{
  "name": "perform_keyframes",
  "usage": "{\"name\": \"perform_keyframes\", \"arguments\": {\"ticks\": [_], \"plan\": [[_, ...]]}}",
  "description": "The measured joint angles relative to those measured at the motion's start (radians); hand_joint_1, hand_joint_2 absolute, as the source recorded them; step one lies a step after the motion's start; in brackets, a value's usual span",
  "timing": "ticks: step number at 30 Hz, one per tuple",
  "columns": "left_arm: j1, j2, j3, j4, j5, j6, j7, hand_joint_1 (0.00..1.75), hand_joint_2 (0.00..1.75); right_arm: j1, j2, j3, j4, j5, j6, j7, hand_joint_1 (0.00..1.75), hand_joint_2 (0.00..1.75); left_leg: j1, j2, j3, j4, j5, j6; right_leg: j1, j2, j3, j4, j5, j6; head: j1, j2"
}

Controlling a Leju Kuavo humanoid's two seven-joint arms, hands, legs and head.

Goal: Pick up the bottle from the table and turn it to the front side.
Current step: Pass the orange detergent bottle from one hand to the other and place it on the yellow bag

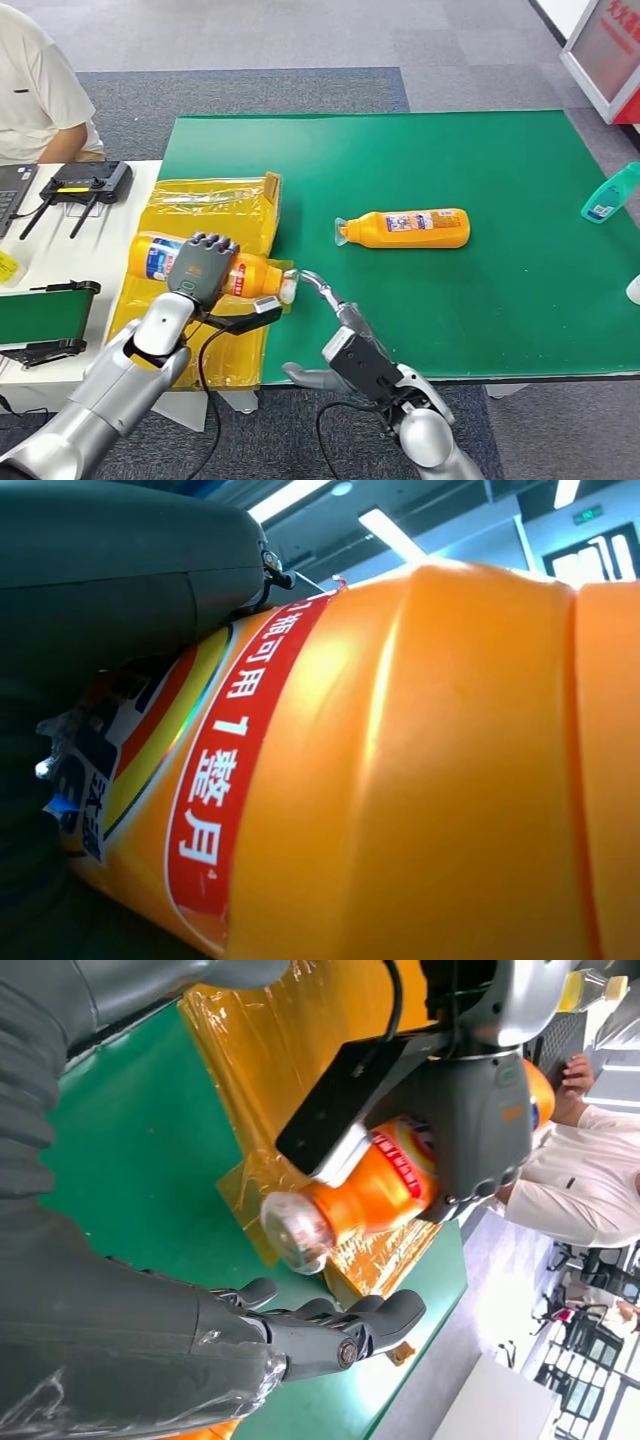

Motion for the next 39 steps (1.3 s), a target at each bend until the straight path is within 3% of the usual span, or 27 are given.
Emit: {"name": "perform_keyframes", "arguments": {"ticks": [6, 15, 24, 29, 35, 37, 39], "plan": [[-0.025, -0.049, 0.003, 0.085, 0.010, 0.005, -0.025, 1.75, 1.75, -0.002, -0.004, 0.006, 0.001, -0.003, 0.000, 0.000, 0.00, 1.75, 0.000, 0.000, 0.000, 0.000, 0.000, 0.000, 0.000, 0.000, 0.000, 0.000, 0.000, 0.000, 0.000, 0.000], [-0.024, -0.118, 0.106, 0.144, 0.019, -0.001, -0.062, 1.75, 1.75, 0.013, -0.013, 0.006, -0.002, -0.004, -0.002, 0.000, 0.00, 1.75, 0.000, 0.000, -0.001, 0.000, 0.000, 0.000, 0.000, 0.000, -0.001, 0.000, 0.000, 0.000, 0.000, 0.000], [-0.044, -0.200, 0.277, 0.249, 0.089, -0.009, -0.071, 1.75, 1.75, 0.029, -0.033, -0.005, -0.049, -0.006, 0.003, -0.006, 0.00, 1.75, 0.000, 0.000, -0.001, 0.000, 0.000, 0.000, 0.000, 0.000, -0.001, 0.000, 0.000, 0.000, 0.000, 0.000], [-0.069, -0.222, 0.357, 0.292, 0.073, -0.013, -0.071, 1.75, 1.75, 0.033, -0.048, -0.018, -0.067, -0.001, 0.009, -0.012, 0.00, 1.75, 0.000, 0.000, -0.001, 0.000, 0.000, 0.000, 0.000, 0.000, -0.001, 0.000, 0.000, 0.000, 0.000, 0.000], [-0.079, -0.234, 0.398, 0.319, 0.062, -0.013, -0.071, 1.75, 1.75, 0.031, -0.053, -0.021, -0.077, -0.001, 0.010, -0.012, 0.00, 1.75, 0.000, 0.000, -0.001, 0.000, 0.000, 0.000, 0.000, 0.000, -0.001, 0.000, 0.000, 0.000, 0.000, 0.000], [-0.081, -0.236, 0.406, 0.326, 0.052, -0.011, -0.071, 1.66, 1.75, 0.030, -0.055, -0.021, -0.079, -0.001, 0.010, -0.012, 0.00, 1.75, 0.000, 0.000, -0.001, 0.000, 0.000, 0.000, 0.000, 0.000, -0.001, 0.000, 0.000, 0.000, 0.000, 0.000], [-0.081, -0.239, 0.414, 0.331, 0.040, -0.008, -0.071, 0.81, 1.75, 0.030, -0.057, -0.021, -0.080, -0.002, 0.011, -0.012, 0.00, 1.75, 0.000, 0.000, -0.001, 0.000, 0.000, 0.000, 0.000, 0.000, -0.001, 0.000, 0.000, 0.000, 0.000, 0.000]]}}
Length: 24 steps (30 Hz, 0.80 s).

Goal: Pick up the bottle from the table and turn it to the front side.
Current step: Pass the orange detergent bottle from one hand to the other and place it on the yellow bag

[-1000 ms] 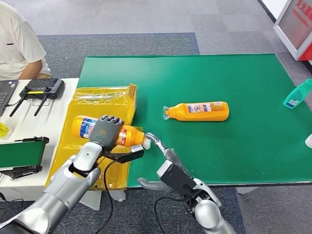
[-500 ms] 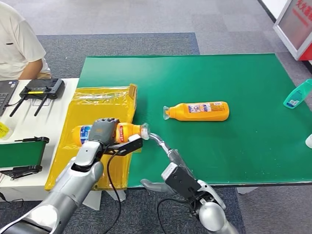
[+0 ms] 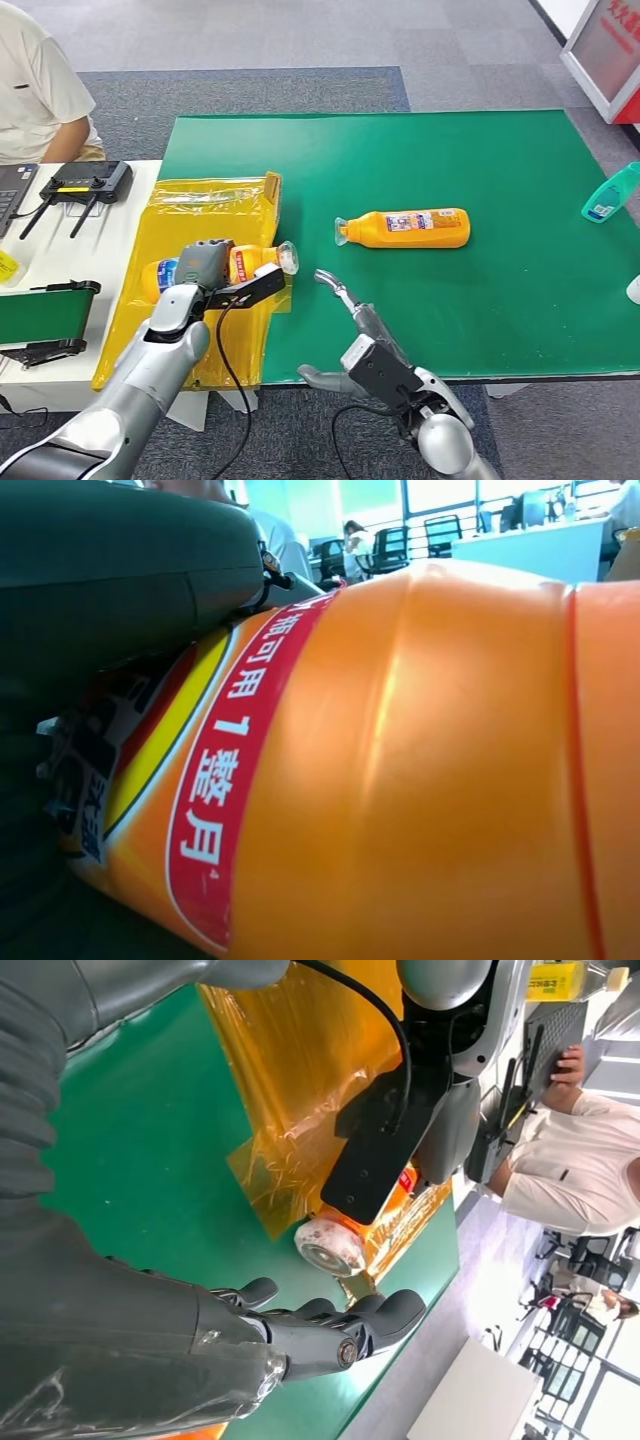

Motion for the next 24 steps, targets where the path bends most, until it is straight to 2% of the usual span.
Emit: {"name": "perform_keyframes", "arguments": {"ticks": [2, 9, 15, 24], "plan": [[0.000, -0.002, 0.008, 0.003, -0.009, 0.006, -0.001, 0.02, 1.75, 0.000, -0.001, 0.000, 0.000, 0.000, 0.001, 0.000, 0.00, 1.75, 0.000, 0.000, 0.000, 0.000, 0.000, 0.000, 0.000, 0.000, 0.000, 0.000, 0.000, 0.000, 0.000, 0.000], [0.009, -0.011, 0.030, 0.000, -0.007, 0.029, -0.036, 0.00, 1.75, 0.002, -0.002, 0.000, -0.006, -0.009, 0.008, -0.001, 0.00, 1.75, 0.000, 0.000, 0.000, 0.000, 0.000, 0.000, 0.000, 0.000, 0.000, 0.000, 0.000, 0.000, 0.000, 0.000], [0.024, -0.031, 0.038, -0.031, -0.003, 0.028, -0.066, 0.00, 1.75, 0.005, -0.011, -0.002, -0.023, -0.144, 0.078, -0.020, 0.00, 1.75, 0.000, 0.000, 0.000, 0.000, 0.000, 0.000, 0.000, 0.000, 0.000, 0.000, 0.000, 0.000, 0.000, 0.000], [0.048, -0.048, 0.037, -0.127, 0.018, -0.006, -0.094, 0.00, 1.75, 0.004, -0.024, -0.031, -0.053, -0.154, 0.077, -0.012, 0.00, 1.75, 0.000, 0.000, 0.000, 0.000, 0.000, 0.000, 0.000, 0.000, 0.000, 0.000, 0.000, 0.000, 0.000, 0.000]]}}
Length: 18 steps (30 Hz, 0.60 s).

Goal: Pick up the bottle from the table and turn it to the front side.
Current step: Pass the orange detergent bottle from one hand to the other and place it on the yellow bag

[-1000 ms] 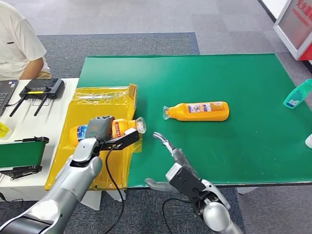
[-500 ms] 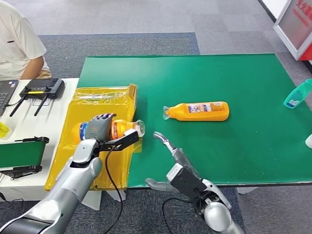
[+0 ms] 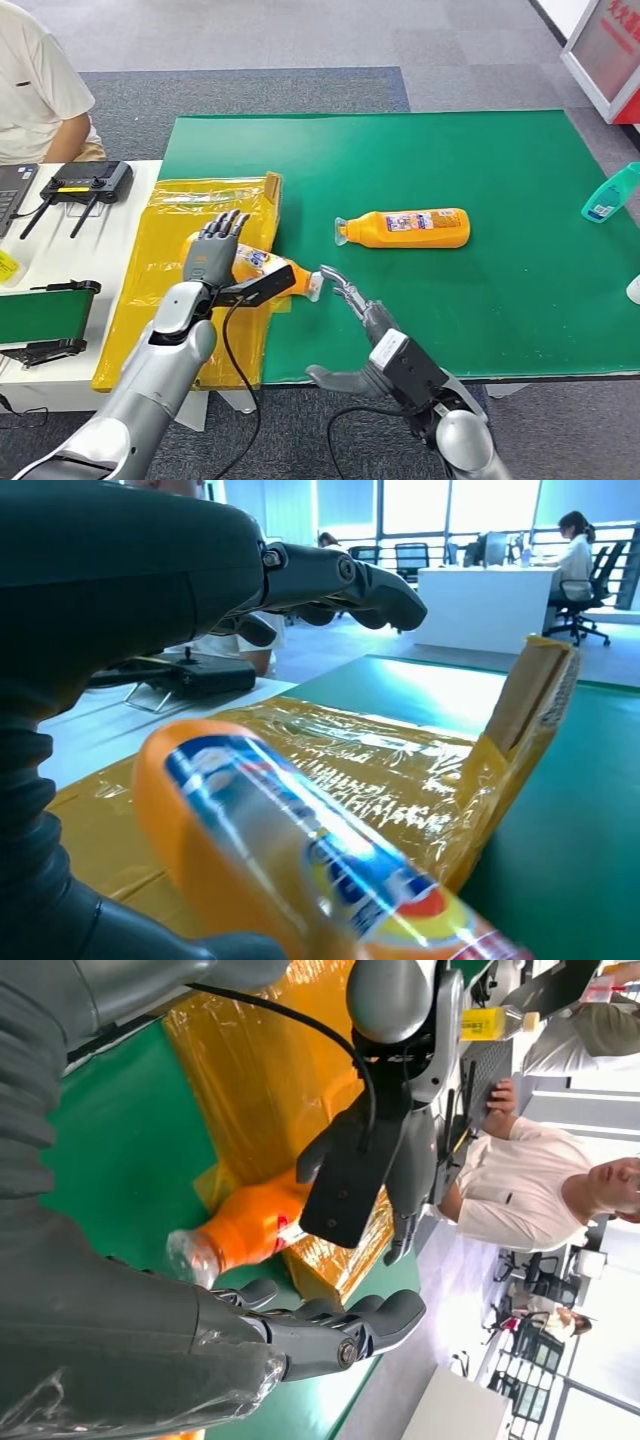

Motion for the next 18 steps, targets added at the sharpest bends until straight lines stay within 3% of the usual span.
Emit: {"name": "perform_keyframes", "arguments": {"ticks": [11, 15, 18], "plan": [[0.054, -0.015, -0.004, -0.182, 0.138, -0.074, -0.036, 0.00, 1.75, 0.005, -0.002, -0.024, -0.010, 0.017, -0.012, 0.006, 0.00, 1.75, 0.000, 0.000, 0.000, 0.000, 0.000, 0.000, 0.000, 0.000, 0.000, 0.000, 0.000, 0.000, 0.000, 0.000], [0.091, -0.027, -0.011, -0.298, 0.250, -0.138, -0.051, 0.00, 1.75, 0.023, -0.002, -0.038, -0.026, 0.024, -0.018, 0.010, 0.00, 1.75, 0.000, 0.000, 0.000, 0.000, 0.000, 0.000, 0.000, 0.000, 0.000, 0.000, 0.000, 0.000, 0.000, 0.000], [0.143, -0.042, -0.012, -0.407, 0.462, -0.217, -0.091, 0.00, 1.75, 0.046, -0.002, -0.052, -0.042, 0.027, -0.030, 0.010, 0.00, 1.75, 0.000, 0.000, 0.000, 0.000, -0.001, 0.000, 0.000, 0.000, 0.000, 0.000, 0.000, 0.000, 0.000, 0.000]]}}
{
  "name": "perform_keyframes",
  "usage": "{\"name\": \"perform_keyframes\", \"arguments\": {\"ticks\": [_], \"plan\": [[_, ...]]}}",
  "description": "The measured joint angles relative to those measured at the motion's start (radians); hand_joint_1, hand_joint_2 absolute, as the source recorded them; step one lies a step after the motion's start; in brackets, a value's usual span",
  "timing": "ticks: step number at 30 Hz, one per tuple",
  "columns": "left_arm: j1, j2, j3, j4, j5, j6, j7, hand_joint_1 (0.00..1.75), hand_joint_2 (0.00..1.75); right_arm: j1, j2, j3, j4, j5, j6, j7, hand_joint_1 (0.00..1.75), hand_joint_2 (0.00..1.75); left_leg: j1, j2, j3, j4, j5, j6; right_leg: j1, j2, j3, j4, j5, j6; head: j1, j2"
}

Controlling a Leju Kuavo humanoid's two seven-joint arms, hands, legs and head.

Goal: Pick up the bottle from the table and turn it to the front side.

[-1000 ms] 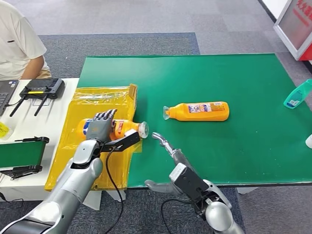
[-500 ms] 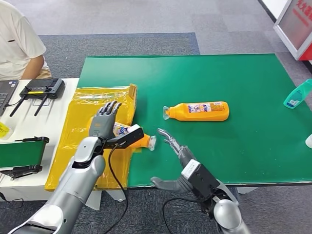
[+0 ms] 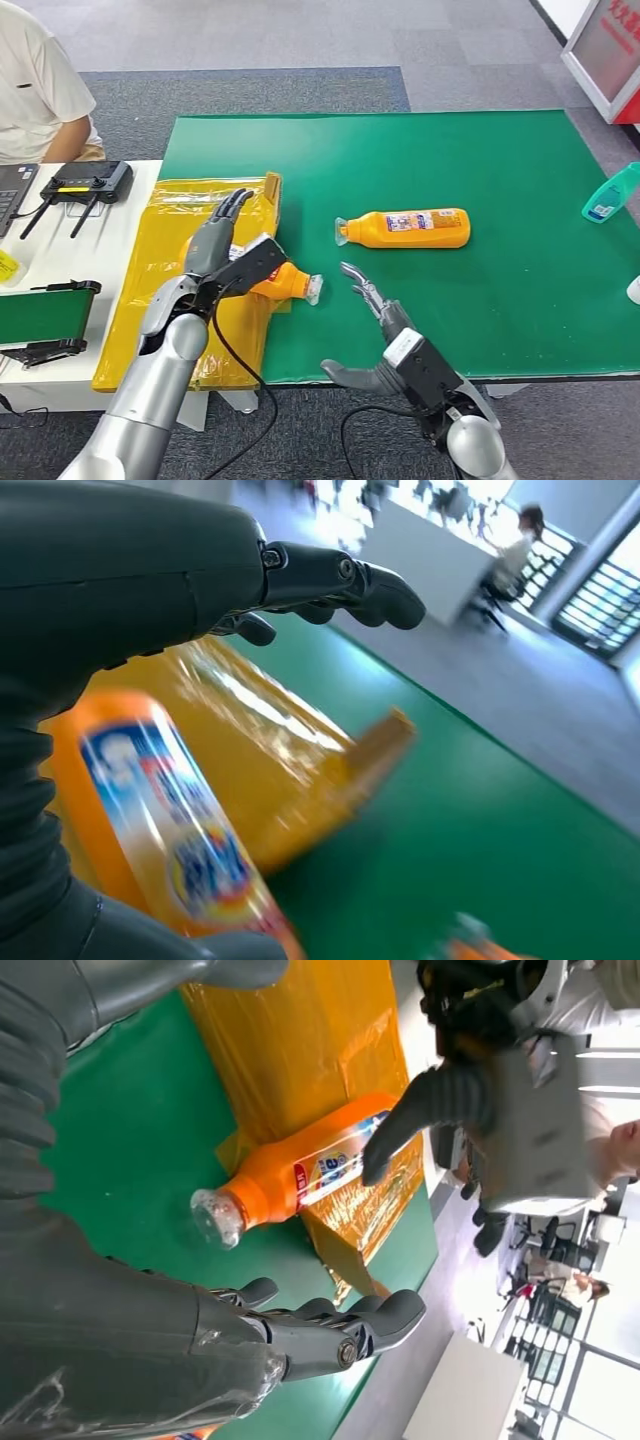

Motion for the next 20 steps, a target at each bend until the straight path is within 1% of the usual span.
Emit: {"name": "perform_keyframes", "arguments": {"ticks": [3, 5, 7, 10, 13, 16, 20], "plan": [[0.096, -0.020, -0.003, -0.155, 0.274, -0.061, -0.049, 0.00, 1.75, 0.040, 0.000, -0.028, -0.025, 0.000, -0.013, -0.006, 0.00, 1.75, 0.000, 0.000, 0.000, 0.000, -0.001, 0.000, 0.000, 0.000, 0.000, 0.000, -0.001, 0.000, 0.000, 0.000], [0.156, -0.025, -0.008, -0.247, 0.382, -0.074, -0.068, 0.00, 1.75, 0.064, 0.000, -0.048, -0.043, 0.000, -0.018, -0.010, 0.00, 1.75, 0.000, 0.000, 0.000, 0.000, -0.002, -0.001, 0.000, 0.001, -0.001, 0.000, -0.002, 0.000, 0.000, 0.000], [0.204, -0.021, -0.014, -0.325, 0.456, -0.078, -0.089, 0.00, 1.75, 0.080, 0.000, -0.064, -0.059, 0.001, -0.023, -0.011, 0.00, 1.75, 0.000, 0.000, 0.000, 0.000, -0.002, -0.001, 0.000, 0.001, -0.001, 0.000, -0.002, -0.001, 0.000, 0.000], [0.268, -0.010, -0.016, -0.432, 0.549, -0.078, -0.123, 0.00, 1.75, 0.095, 0.001, -0.092, -0.084, 0.005, -0.045, 0.000, 0.00, 1.75, 0.000, 0.000, 0.000, 0.000, -0.002, -0.001, 0.000, 0.001, -0.001, 0.000, -0.003, 0.000, 0.000, 0.000], [0.335, 0.000, -0.016, -0.520, 0.580, -0.065, -0.147, 0.00, 1.75, 0.101, 0.012, -0.125, -0.111, 0.023, -0.074, 0.025, 0.00, 1.75, 0.000, 0.000, 0.000, 0.000, -0.002, -0.001, 0.000, 0.001, -0.001, 0.000, -0.003, 0.000, 0.000, 0.000], [0.392, 0.004, -0.015, -0.589, 0.615, -0.058, -0.168, 0.00, 1.75, 0.099, 0.038, -0.154, -0.138, 0.066, -0.112, 0.054, 0.00, 1.75, 0.000, 0.000, 0.000, 0.000, -0.002, -0.001, 0.000, 0.000, 0.000, 0.000, -0.003, 0.000, 0.000, 0.000], [0.457, 0.005, -0.007, -0.645, 0.708, -0.086, -0.154, 0.00, 1.75, 0.089, 0.085, -0.190, -0.167, 0.104, -0.142, 0.110, 0.00, 1.75, 0.000, 0.000, 0.000, 0.000, -0.002, -0.001, 0.000, 0.000, 0.000, 0.000, -0.003, 0.000, 0.000, 0.000]]}}
